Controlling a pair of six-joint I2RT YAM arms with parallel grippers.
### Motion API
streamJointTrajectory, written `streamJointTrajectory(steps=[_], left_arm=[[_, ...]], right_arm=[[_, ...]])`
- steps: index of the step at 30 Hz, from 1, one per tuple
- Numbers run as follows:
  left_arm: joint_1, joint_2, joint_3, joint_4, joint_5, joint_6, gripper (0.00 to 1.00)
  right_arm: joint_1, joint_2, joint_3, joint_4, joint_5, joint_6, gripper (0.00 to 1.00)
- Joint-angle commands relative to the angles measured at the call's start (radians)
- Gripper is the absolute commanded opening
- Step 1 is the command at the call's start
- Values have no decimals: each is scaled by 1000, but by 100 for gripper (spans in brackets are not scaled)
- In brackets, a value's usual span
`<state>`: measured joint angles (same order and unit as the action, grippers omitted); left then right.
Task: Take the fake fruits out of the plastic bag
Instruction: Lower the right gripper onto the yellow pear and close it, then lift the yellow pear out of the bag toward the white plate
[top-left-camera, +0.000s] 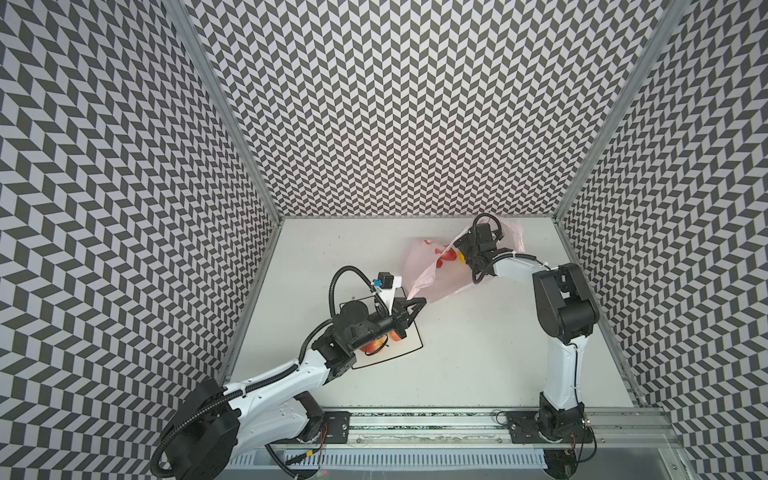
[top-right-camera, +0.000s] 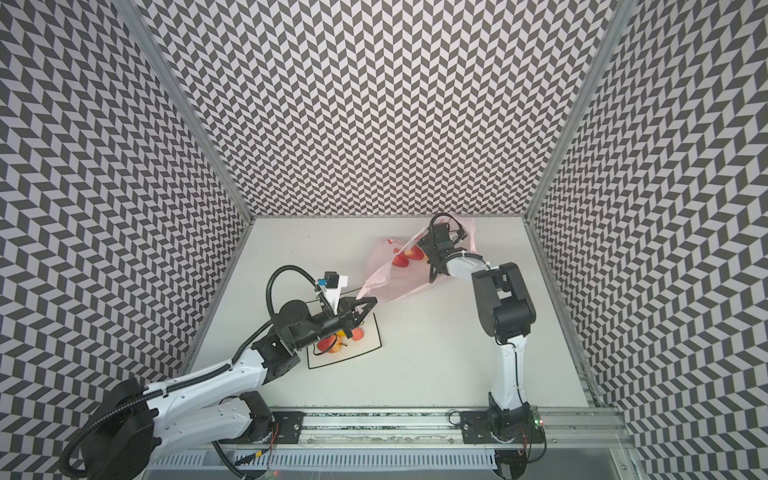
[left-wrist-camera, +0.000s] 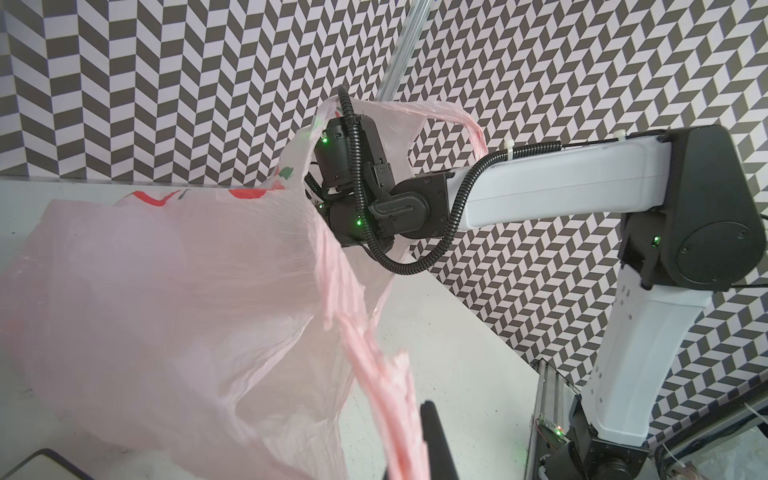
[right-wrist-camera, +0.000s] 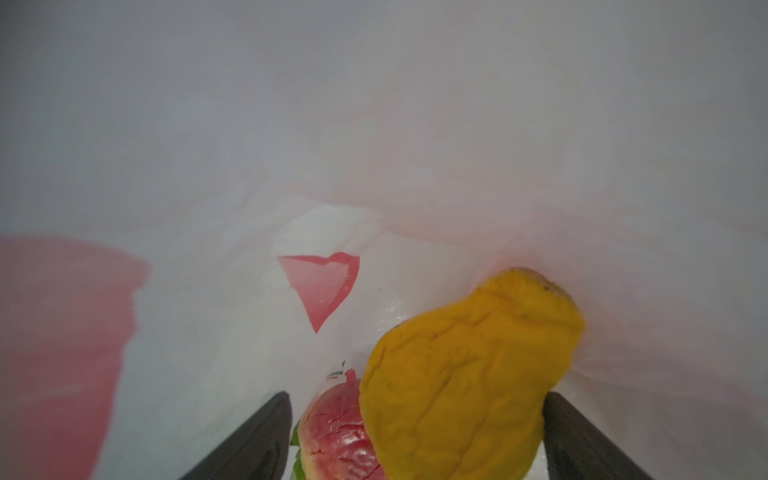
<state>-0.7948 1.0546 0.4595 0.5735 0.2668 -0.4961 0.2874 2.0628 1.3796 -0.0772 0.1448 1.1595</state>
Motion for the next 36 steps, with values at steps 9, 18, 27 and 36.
streamJointTrajectory(steps=[9, 18, 27, 36], left_arm=[[-17, -47, -23, 2, -1, -13, 0], [-16, -45, -24, -15, -24, -12, 0], [-5, -23, -5, -50, -178, -15, 0], [43, 104, 68, 11, -215, -11, 0]], right_arm=[[-38, 28, -8, 14, 76, 149, 80], [-49, 41, -3, 15, 62, 98, 55], [-42, -63, -88, 119, -99, -122, 40], [-14, -307, -338, 179, -310, -400, 39]])
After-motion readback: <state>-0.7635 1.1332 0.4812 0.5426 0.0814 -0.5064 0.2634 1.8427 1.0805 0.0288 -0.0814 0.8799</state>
